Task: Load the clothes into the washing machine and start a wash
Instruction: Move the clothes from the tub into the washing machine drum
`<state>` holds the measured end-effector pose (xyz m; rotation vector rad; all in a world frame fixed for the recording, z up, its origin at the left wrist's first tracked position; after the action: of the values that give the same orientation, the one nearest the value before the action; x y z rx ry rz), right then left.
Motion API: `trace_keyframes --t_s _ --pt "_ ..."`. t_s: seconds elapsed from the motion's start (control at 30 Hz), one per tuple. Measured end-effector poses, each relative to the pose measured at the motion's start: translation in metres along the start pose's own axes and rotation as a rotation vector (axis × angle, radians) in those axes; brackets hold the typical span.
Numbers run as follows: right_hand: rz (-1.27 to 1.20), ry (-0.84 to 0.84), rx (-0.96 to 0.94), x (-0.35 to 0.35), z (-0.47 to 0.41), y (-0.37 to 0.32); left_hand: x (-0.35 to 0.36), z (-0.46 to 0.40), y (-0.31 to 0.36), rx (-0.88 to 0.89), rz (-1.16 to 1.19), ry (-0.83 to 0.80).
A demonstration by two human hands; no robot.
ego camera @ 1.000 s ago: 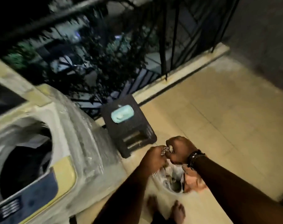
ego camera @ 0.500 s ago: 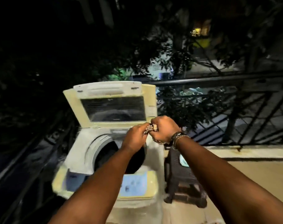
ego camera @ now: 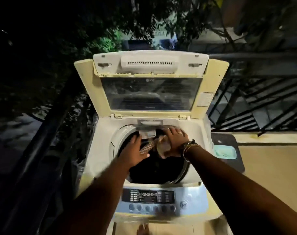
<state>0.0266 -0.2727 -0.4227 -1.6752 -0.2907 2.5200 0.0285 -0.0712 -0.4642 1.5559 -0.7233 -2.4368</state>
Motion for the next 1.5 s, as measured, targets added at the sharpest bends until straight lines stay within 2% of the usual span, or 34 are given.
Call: trace_keyframes --t_s 0.07,0.17,0.3,0.47,0.57,0.67,0.77,0.83,0.9,0.97,1.07,1.13,1.2,1.3,1.37,1.5 --pt "0.022 -0.162 0.071 0.030 0.004 0.017 0.016 0.001 -0.028 -0.047 -0.054 -0.051" --pt "0.053 -0.317 0.104 0.045 0.011 0.027 0.025 0.002 -0.032 0.001 -0.078 -0.119" --pt "-0.051 -0.291 0.066 0.041 -0.003 0.018 0.018 0.002 -0.020 0.017 -0.154 -0.076" --pt "-0.140 -0.180 -0.029 0.023 -0.002 -0.003 0.012 0.009 0.002 0.071 -0.159 -0.020" --pt "-0.182 -0.116 -0.039 0.012 0.006 0.007 0.004 0.008 0.021 0.108 -0.187 0.038" --pt "-0.225 0.023 0.022 -0.001 0.033 0.042 0.004 0.012 0.046 0.149 -0.190 0.065" --pt "-0.220 0.332 0.080 -0.019 0.085 0.086 0.007 0.020 0.072 0.196 -0.166 0.133" --pt "-0.310 0.472 0.208 -0.012 0.133 0.127 0.018 0.025 0.091 0.235 -0.140 0.122" --pt "-0.405 0.505 0.380 0.013 0.185 0.168 0.029 0.026 0.121 0.322 -0.180 0.114" --pt "-0.430 0.430 0.548 0.048 0.248 0.202 0.043 0.030 0.165 0.461 -0.213 0.122" --pt "-0.427 0.185 0.737 0.125 0.344 0.240 0.081 0.053 0.236 0.667 -0.181 0.077" --pt "-0.437 0.106 0.846 0.170 0.407 0.264 0.114 0.079 0.287 0.811 -0.201 0.071" --pt "-0.461 0.084 0.892 0.195 0.449 0.280 0.149 0.108 0.339 0.959 -0.255 0.062" --pt "-0.519 0.035 0.874 0.195 0.487 0.286 0.207 0.151 0.411 1.142 -0.297 -0.037" --pt "-0.508 0.019 0.850 0.198 0.503 0.304 0.251 0.171 0.445 1.170 -0.339 -0.066" --pt "-0.521 0.077 0.800 0.227 0.515 0.367 0.357 0.187 0.459 1.043 -0.473 -0.197"
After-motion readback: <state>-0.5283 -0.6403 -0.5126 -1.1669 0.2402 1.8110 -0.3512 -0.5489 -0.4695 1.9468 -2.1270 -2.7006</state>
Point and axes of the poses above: each hand's wrist, its own z-axis away from the middle knuckle, its own x-axis out of the palm, y = z × x, the point moved 8 cm from there along -z, towards the middle knuckle, and after that the axes turned 2 degrees about -z, right-handed, at the moved point
